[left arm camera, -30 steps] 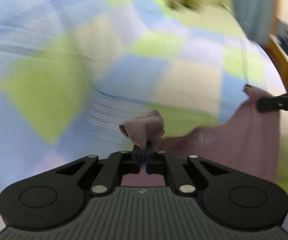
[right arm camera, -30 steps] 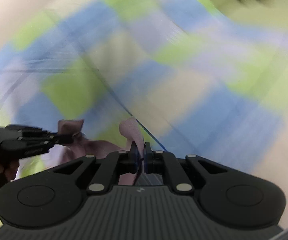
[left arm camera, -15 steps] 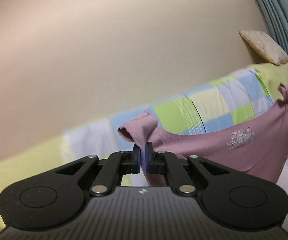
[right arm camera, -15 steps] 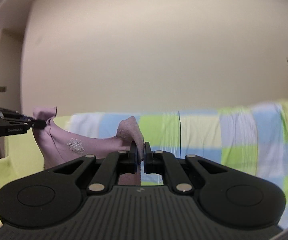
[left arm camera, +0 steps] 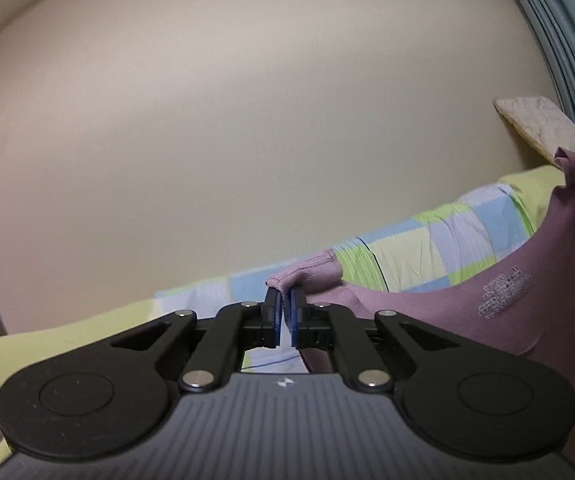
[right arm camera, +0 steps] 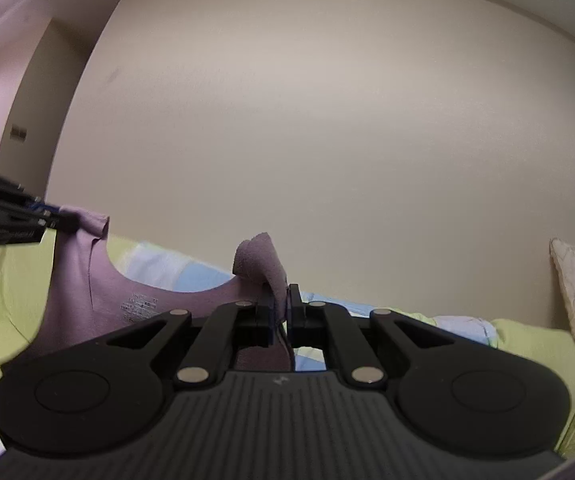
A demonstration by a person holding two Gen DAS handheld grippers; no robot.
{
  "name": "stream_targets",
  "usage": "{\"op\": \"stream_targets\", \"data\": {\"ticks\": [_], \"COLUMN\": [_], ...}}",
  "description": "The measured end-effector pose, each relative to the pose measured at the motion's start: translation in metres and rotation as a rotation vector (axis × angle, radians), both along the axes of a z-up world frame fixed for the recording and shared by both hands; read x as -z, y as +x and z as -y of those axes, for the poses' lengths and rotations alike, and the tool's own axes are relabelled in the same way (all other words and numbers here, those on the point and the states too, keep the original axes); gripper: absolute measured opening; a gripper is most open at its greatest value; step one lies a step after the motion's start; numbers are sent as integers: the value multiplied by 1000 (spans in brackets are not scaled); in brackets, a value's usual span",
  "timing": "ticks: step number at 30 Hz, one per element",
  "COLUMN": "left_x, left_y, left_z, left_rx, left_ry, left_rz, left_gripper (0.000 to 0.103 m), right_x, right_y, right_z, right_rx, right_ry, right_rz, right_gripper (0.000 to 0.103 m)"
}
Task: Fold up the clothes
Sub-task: 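Lift the tank top by both shoulders with both tools and shake it out, then lay the tank top flat on the checked blanket and open both tools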
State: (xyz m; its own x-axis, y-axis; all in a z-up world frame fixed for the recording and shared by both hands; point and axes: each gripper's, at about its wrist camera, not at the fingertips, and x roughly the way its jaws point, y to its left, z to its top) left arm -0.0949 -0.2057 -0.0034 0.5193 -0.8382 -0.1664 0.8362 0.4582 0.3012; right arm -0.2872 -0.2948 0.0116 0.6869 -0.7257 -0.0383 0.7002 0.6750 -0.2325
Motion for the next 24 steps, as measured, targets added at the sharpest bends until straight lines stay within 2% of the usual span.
{"op": "stream_targets", "data": {"ticks": [1,3,5,7,9,11,12,13,14,15,17,18,19,22,24], "left_x": [16,53,102,160,216,266,281,302,325,335,351,350,348,329,314], "left_y": [17,52,95,137,167,186,191,197,202,204,205,206,207,218,218], "left_z": [23,72,125,178,229,273,287,302,318,324,326,315,304,262,242], "left_rx": [16,46,44,38,32,41,45,45,45,42,46,42,39,-4,-20], "left_ry": [37,112,215,317,412,506,542,596,652,682,733,717,697,666,669], "left_rz": [-19,-61,-115,-182,-188,-153,-144,-136,-127,-122,-96,-88,-80,-123,-184], "left_gripper": [2,2,2,2,2,3,16,21,21,23,30,46,55,59,58], "right_x": [9,44,88,144,202,257,282,303,325,340,359,363,359,332,320], "right_y": [9,38,70,105,138,159,168,177,186,189,187,184,175,132,96], "right_z": [16,74,137,199,254,301,323,344,365,379,397,400,397,374,357], "right_rx": [10,28,37,52,76,104,121,140,159,182,235,253,262,330,348], "right_ry": [13,106,217,315,389,458,517,593,670,727,813,830,814,755,793], "right_rz": [-21,-83,-147,-249,-341,-395,-412,-425,-437,-430,-390,-370,-330,-227,-174], "right_gripper": [4,4,4,4,4,4,4,6,14,23,52,54,58,72,73]}}
